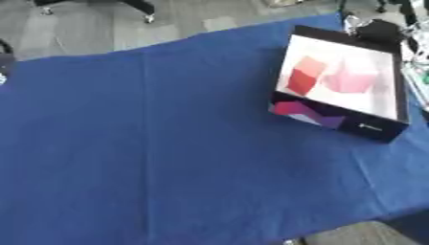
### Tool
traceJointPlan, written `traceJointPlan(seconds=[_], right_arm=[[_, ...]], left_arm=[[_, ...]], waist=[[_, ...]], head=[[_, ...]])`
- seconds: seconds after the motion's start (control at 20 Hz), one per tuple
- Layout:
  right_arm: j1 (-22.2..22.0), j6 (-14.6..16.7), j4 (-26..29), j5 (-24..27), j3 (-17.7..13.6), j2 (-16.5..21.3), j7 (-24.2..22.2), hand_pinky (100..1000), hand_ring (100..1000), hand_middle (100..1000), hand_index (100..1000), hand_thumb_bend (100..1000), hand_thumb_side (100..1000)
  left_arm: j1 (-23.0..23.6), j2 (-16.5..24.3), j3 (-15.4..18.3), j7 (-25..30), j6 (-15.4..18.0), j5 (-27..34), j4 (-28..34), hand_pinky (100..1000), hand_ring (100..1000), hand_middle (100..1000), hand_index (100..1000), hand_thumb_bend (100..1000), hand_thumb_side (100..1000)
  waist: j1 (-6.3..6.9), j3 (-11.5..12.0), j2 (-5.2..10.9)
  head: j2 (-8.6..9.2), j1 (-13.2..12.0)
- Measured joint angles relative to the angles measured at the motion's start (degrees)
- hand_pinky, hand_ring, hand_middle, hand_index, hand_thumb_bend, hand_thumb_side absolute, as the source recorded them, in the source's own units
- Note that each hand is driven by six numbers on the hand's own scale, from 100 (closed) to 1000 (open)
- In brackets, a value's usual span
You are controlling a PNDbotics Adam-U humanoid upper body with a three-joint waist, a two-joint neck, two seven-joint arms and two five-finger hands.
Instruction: Pick up the objects with one hand, pass them to the other hand, and then place them into the box on the other side of the table.
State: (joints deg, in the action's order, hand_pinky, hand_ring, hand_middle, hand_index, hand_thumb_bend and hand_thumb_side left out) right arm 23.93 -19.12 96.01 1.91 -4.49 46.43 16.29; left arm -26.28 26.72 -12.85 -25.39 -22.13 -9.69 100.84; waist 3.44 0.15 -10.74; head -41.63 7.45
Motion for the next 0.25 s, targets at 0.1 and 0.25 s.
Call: traceJointPlan(seconds=[0.1,0.25], right_arm=[[-0.3,1.2,0.5,1.7,-0.1,0.0,0.6,953,898,879,959,263,264],[-0.9,4.0,1.5,4.6,-0.6,-0.7,1.9,947,872,860,933,328,169]], left_arm=[[0.6,0.0,0.6,-0.7,0.1,0.4,0.2,822,736,622,852,607,559],[1.6,0.2,1.5,-1.8,0.5,1.4,0.5,830,762,659,851,559,625]], waist=[[0.00,0.1,0.00],[-0.02,0.6,0.00]], head=[[-0.19,-0.6],[-0.66,-1.3]])
